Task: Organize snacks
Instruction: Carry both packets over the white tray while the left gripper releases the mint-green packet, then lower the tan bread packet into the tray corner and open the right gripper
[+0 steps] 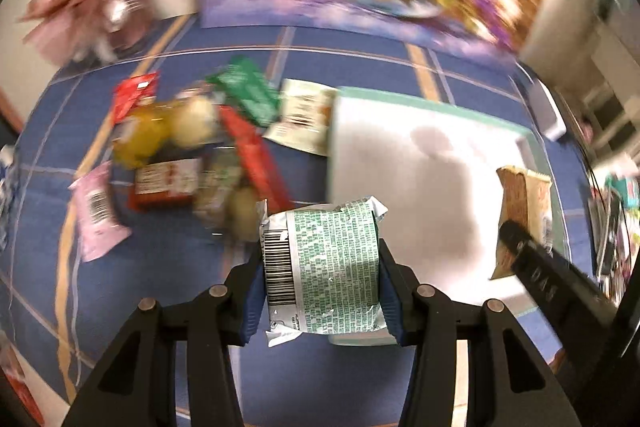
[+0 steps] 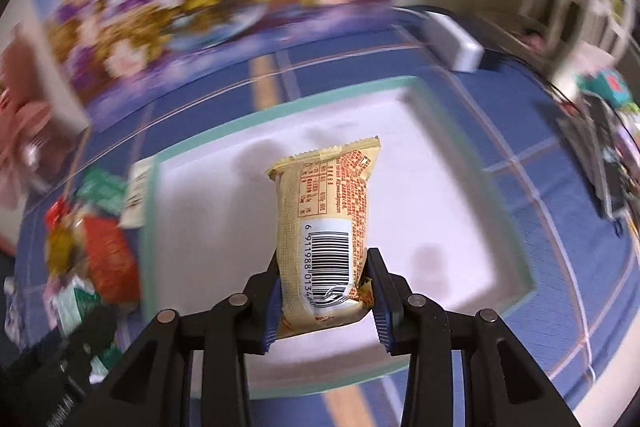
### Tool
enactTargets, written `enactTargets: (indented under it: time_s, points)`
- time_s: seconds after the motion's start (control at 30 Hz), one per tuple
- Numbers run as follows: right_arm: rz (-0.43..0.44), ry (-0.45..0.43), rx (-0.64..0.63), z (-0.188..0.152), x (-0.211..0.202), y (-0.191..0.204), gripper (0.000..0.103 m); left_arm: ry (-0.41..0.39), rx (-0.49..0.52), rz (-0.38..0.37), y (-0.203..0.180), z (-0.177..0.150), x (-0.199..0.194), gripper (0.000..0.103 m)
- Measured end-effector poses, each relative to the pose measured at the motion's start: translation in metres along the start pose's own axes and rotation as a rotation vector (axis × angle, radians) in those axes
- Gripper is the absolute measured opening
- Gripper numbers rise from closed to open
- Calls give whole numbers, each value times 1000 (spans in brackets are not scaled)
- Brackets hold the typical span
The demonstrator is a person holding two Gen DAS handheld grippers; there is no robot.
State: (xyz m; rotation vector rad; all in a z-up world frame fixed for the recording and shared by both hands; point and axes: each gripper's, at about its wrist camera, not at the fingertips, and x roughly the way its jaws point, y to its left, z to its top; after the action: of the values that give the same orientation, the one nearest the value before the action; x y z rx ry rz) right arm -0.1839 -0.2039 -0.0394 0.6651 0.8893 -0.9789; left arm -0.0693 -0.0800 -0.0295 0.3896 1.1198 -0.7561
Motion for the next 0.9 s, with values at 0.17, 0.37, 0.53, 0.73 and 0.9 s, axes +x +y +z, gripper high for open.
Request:
enactTargets:
  time_s: [0.17, 0.37, 0.53, 0.73, 0.9]
  points:
    - [-56, 15, 104, 3, 5, -39, 40, -9, 89, -24, -31, -4, 8, 51]
    - [-61, 40, 132, -2, 5, -55, 40, -14, 154, -84, -52, -7, 9, 53]
    - [-51, 54, 131, -2, 8, -53, 40, -41, 149, -80, -50, 0, 0, 61]
    - [-41, 83, 114, -4, 10, -46, 47, -24, 47, -28, -25, 11, 0, 82]
    - [-41, 79, 76, -3, 8, -36, 65, -4, -122, 55, 19, 18, 1, 87]
